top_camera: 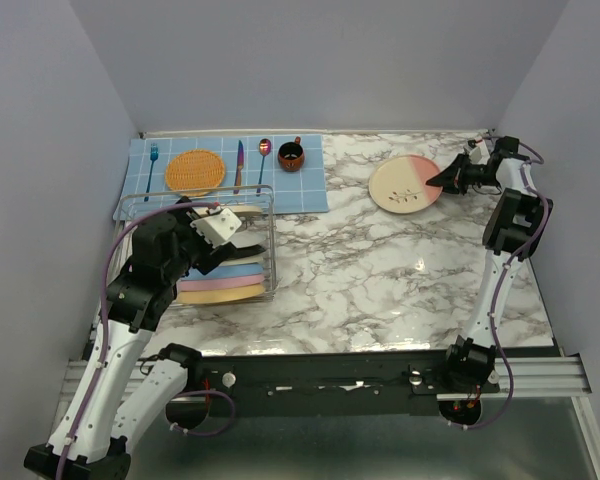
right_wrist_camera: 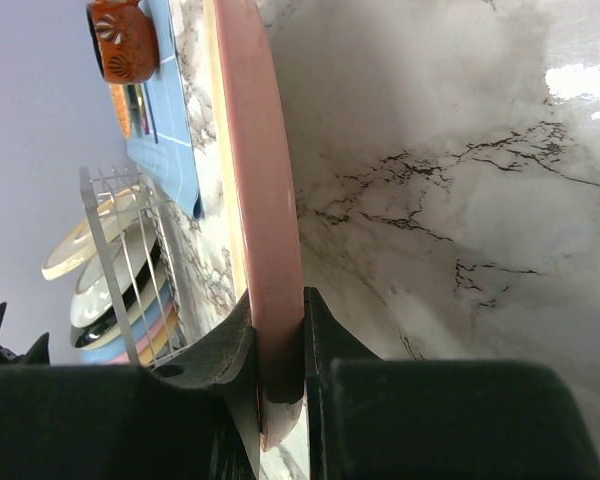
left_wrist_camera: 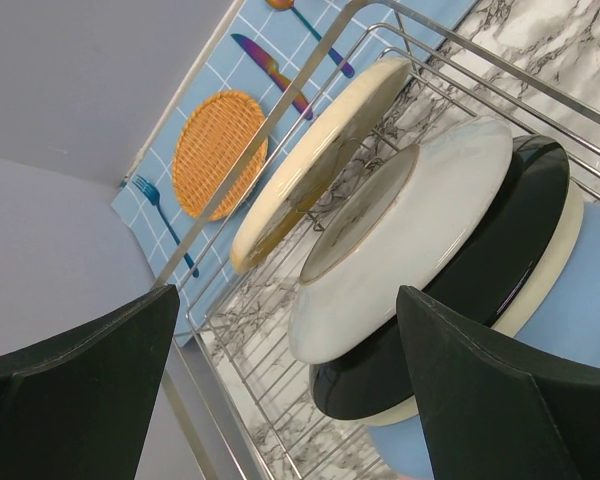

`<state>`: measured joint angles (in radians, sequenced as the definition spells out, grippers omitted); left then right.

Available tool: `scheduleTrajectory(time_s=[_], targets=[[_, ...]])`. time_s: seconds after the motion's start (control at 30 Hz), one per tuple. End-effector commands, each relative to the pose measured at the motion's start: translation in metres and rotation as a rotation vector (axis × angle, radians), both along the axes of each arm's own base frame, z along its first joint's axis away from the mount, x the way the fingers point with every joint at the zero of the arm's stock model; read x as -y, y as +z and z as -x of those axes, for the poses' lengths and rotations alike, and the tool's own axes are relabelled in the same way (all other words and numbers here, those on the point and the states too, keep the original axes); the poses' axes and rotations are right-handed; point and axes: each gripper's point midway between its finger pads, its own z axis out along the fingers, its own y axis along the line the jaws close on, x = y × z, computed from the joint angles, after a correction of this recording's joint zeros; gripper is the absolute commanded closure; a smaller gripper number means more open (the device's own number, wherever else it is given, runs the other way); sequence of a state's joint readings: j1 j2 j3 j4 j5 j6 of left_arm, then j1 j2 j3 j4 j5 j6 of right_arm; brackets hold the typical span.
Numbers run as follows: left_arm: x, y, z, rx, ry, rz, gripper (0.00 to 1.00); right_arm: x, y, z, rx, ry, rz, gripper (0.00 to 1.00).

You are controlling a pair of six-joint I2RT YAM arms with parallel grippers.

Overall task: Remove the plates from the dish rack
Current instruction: Place the plate at the center of the board.

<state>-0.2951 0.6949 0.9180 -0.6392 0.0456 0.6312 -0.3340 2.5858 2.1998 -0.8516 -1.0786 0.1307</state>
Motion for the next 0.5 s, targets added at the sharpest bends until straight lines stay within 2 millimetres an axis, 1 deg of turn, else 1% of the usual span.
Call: scheduleTrajectory(time_s=[0.0, 0.03, 0.1, 0.13, 0.33, 0.47], targets=[[0.0023, -0.0062, 0.0053, -0.021, -0.023, -0.006, 0.01, 0.007, -0.0123, -0.0002, -0.039, -0.02, 0.044, 0.78], [0.0021, -0.0064, 0.0055, -0.021, -0.024, -0.008, 0.01, 0.0078, -0.0129, 0.0, -0.043, -0.023, 0.052, 0.75], [0.0018, -0.0053, 0.0065, -0.016, -0.024, -0.008, 0.01, 0.0088, -0.0145, 0.0001, -0.048, -0.026, 0.061, 0.71], [0.0016, -0.0045, 0.0069, -0.013, -0.025, -0.008, 0.01, 0.0098, -0.0155, 0.0003, -0.054, -0.03, 0.071, 0.67], [0.0011, -0.0017, 0.0085, -0.003, -0.026, -0.007, 0.01, 0.0113, -0.0177, 0.0024, -0.066, -0.036, 0.089, 0.61], [0.0013, -0.0034, 0.0097, -0.008, -0.028, -0.006, 0.01, 0.0139, -0.0192, 0.0046, -0.067, -0.038, 0.12, 0.58]])
